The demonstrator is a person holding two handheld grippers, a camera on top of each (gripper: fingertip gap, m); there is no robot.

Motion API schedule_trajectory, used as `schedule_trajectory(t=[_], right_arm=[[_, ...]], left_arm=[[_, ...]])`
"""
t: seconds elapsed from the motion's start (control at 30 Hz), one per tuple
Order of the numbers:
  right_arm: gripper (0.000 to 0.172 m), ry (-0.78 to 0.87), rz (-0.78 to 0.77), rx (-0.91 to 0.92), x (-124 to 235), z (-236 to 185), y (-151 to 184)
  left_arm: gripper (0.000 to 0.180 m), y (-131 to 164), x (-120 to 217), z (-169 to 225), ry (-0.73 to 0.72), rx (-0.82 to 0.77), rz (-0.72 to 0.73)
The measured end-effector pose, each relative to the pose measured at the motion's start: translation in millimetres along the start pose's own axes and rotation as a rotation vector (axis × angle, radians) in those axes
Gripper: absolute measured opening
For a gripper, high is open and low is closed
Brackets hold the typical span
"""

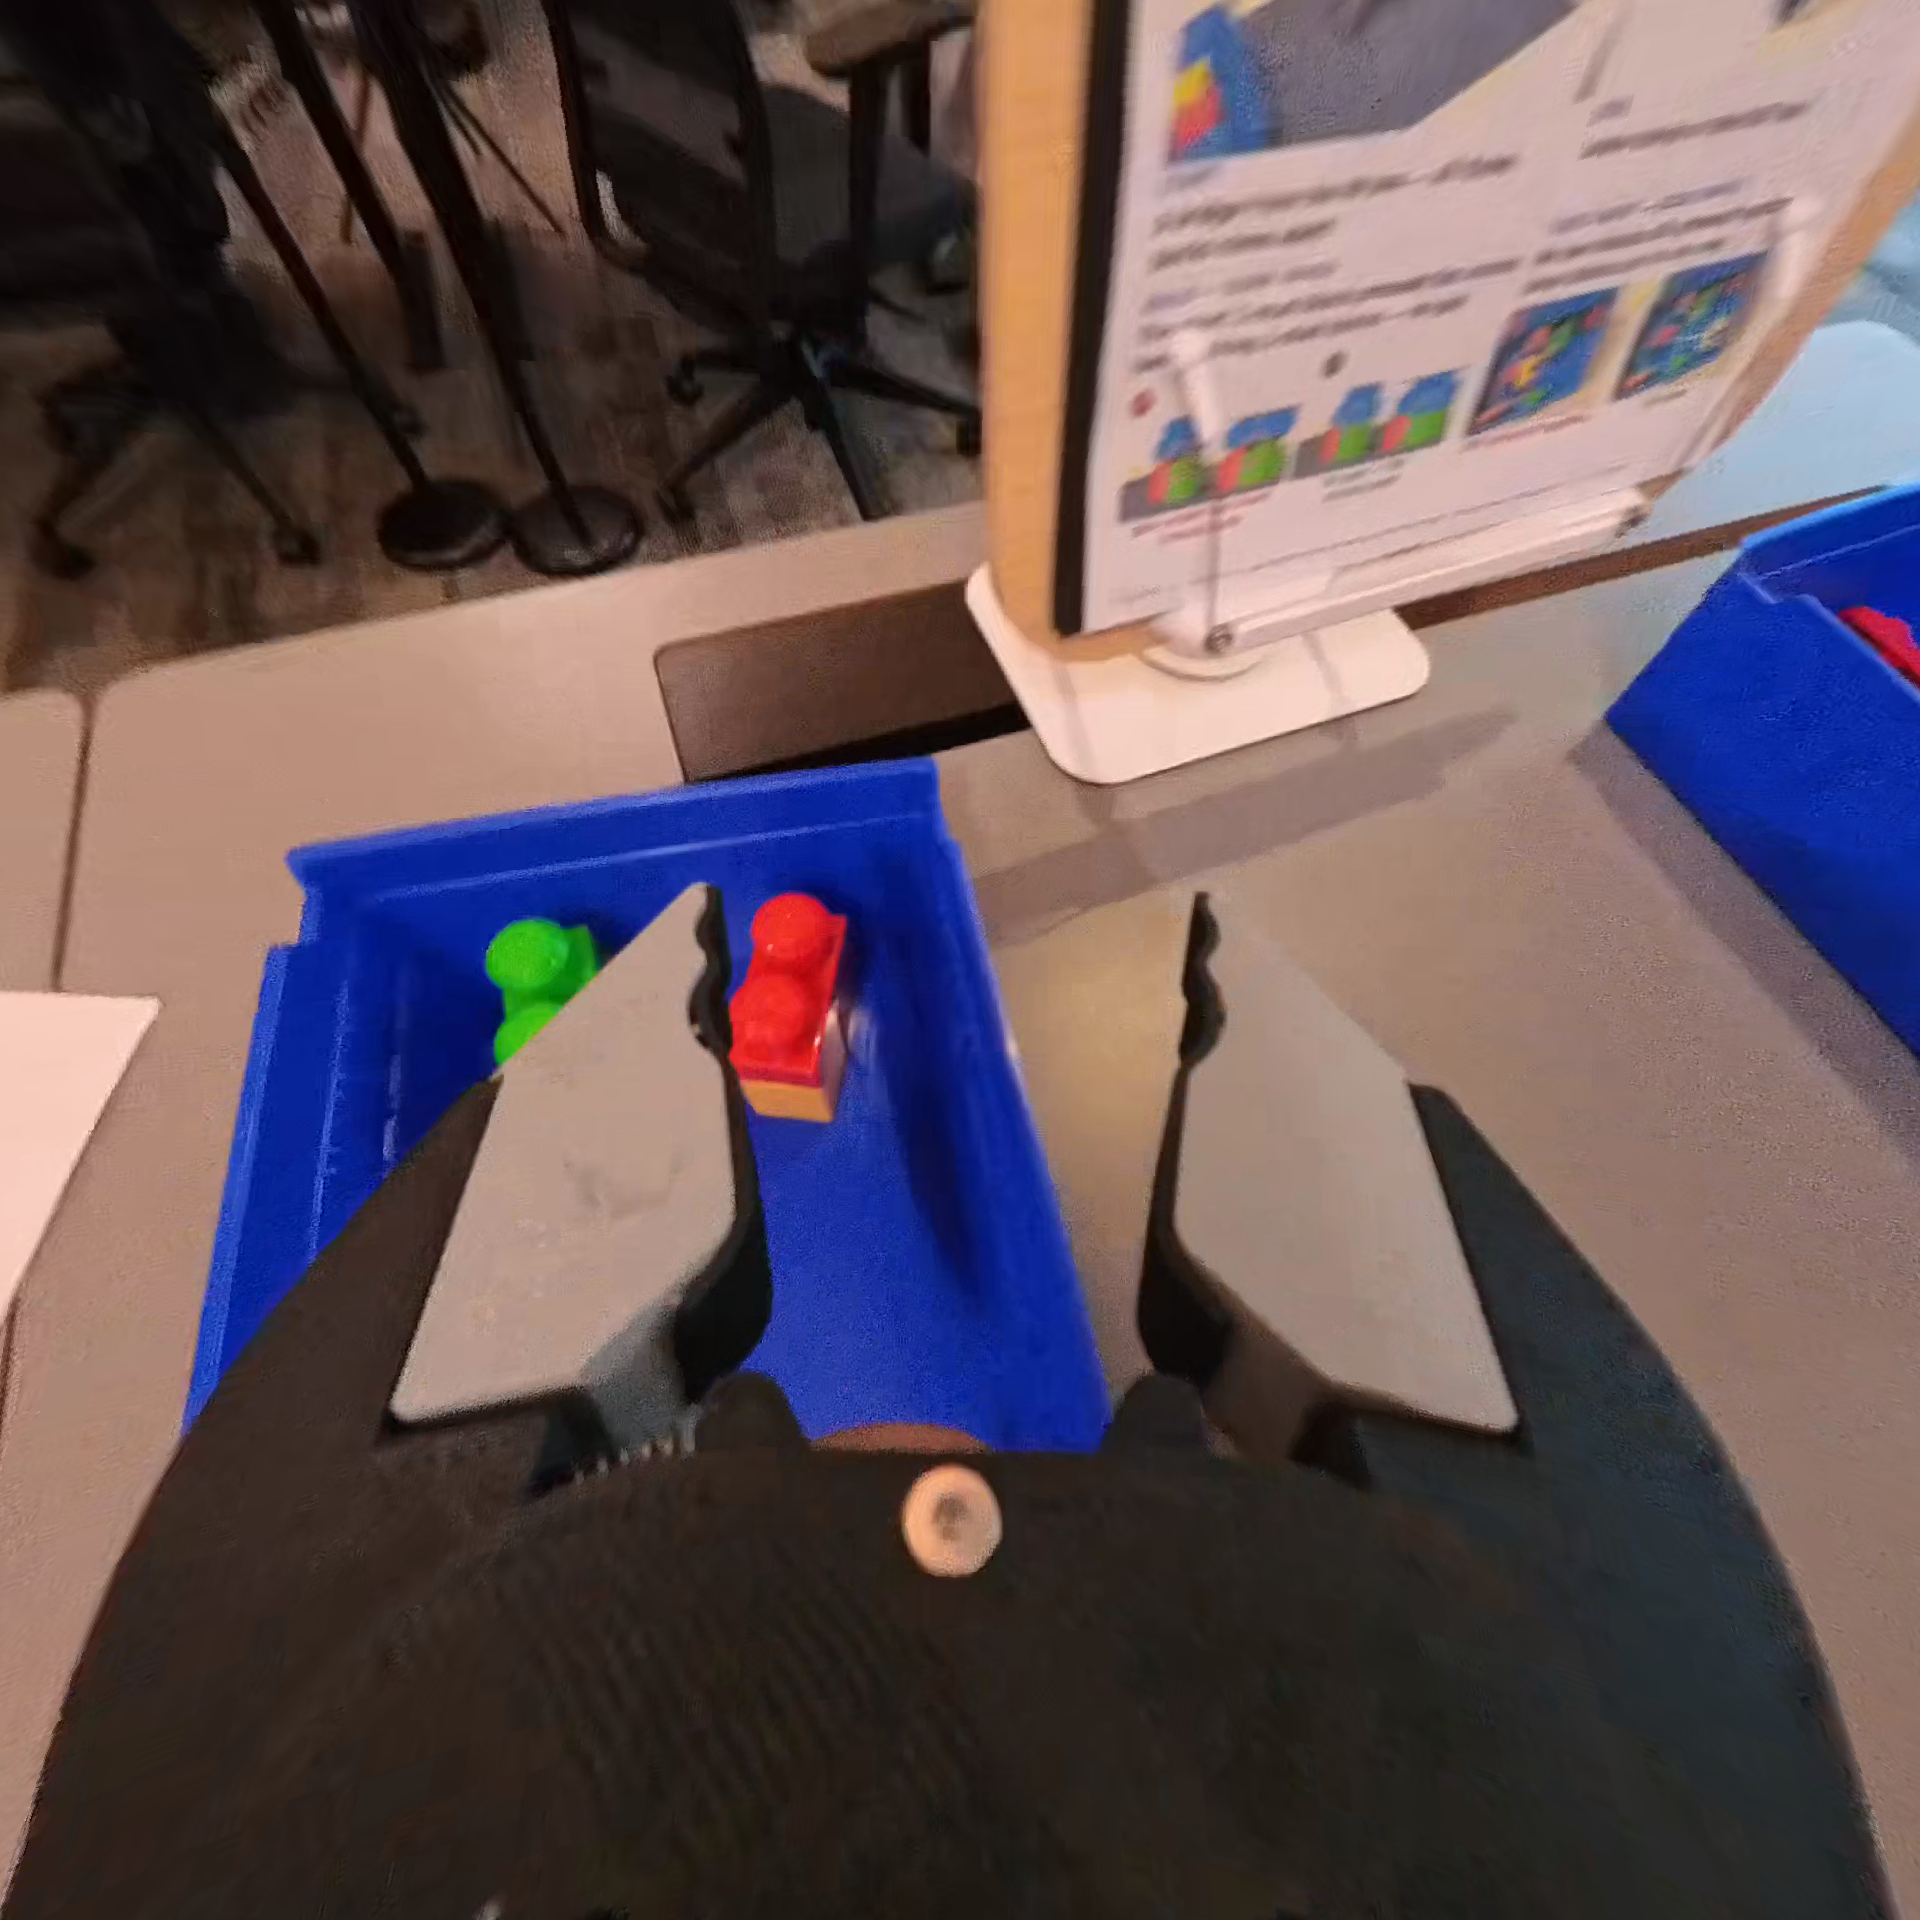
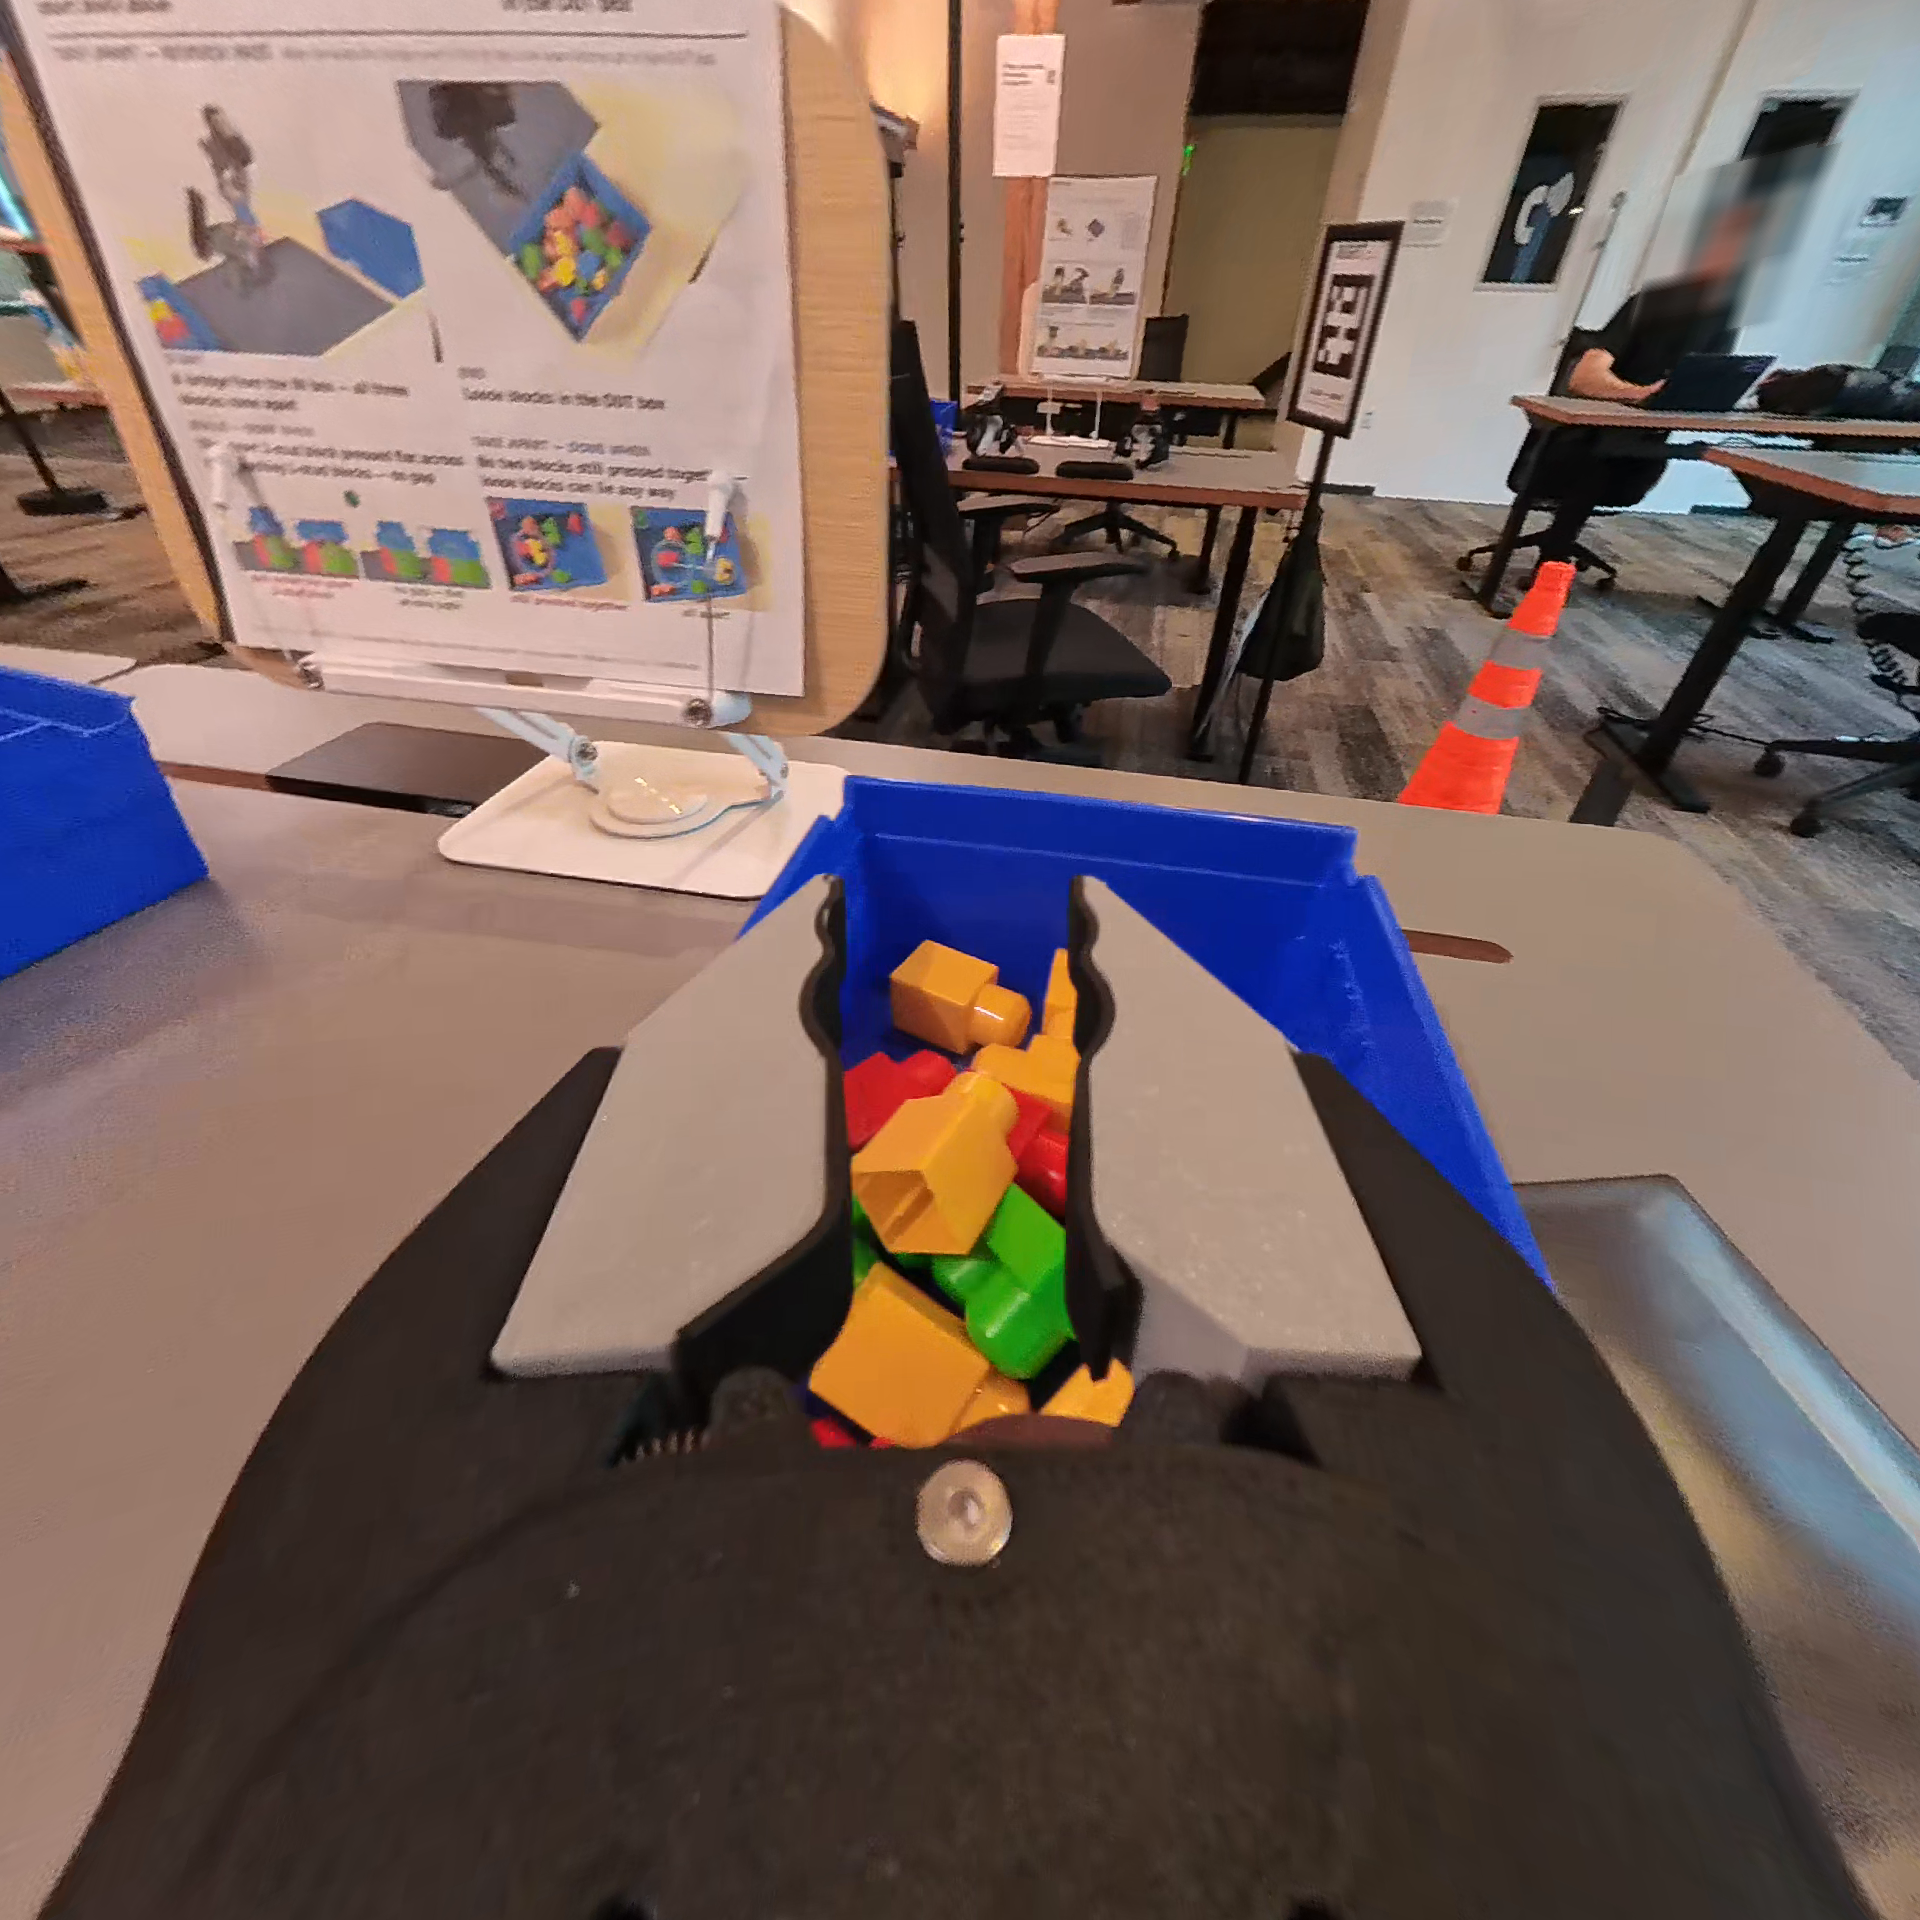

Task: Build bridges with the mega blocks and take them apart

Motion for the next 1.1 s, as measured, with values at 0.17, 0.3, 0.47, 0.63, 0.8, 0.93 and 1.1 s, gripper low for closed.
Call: schedule_trajectory(t=[0.17,0.3,0.47,0.63,0.8,0.93,1.1], right_arm=[[0.039,-0.040,-0.013,0.028,-5.7,-17.1,2.2],[0.039,-0.026,-0.032,0.057,-9.6,-19.7,6.8],[0.038,-0.047,-0.035,0.036,-12.0,-21.1,9.0],[0.038,-0.098,-0.050,0.029,-15.4,-27.4,11.5],[0.038,-0.165,-0.021,0.037,-13.2,-42.1,5.0],[0.037,-0.288,-0.017,0.066,-14.9,-65.1,5.3],[0.037,-0.498,-0.066,0.144,-18.4,-108.3,14.5]], left_arm=[[0.082,48.0,-51.7,-53.0,0.150,0.104,-0.115],[0.082,67.6,-89.3,-62.8,-0.041,-0.085,-0.176],[0.036,90.1,-122.3,-69.6,-0.091,-0.134,-0.322],[0.036,57.9,-77.9,-69.8,-0.092,-0.109,-0.164],[0.035,28.8,5.7,41.1,0.382,-0.470,0.018],[0.034,94.7,19.5,149.8,0.842,-0.929,-0.154],[0.035,162.4,-26.8,211.0,1.014,-1.086,-0.359]])
Point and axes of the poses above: each gripper's, where its closed fingertips meet, x back along the fingers, y out of its underside, z = x × y across the jaws, the point moved 8 cm from there along x, back along the fingers, and after that the axes turned 5 degrees about x, right-handed, at the moved point
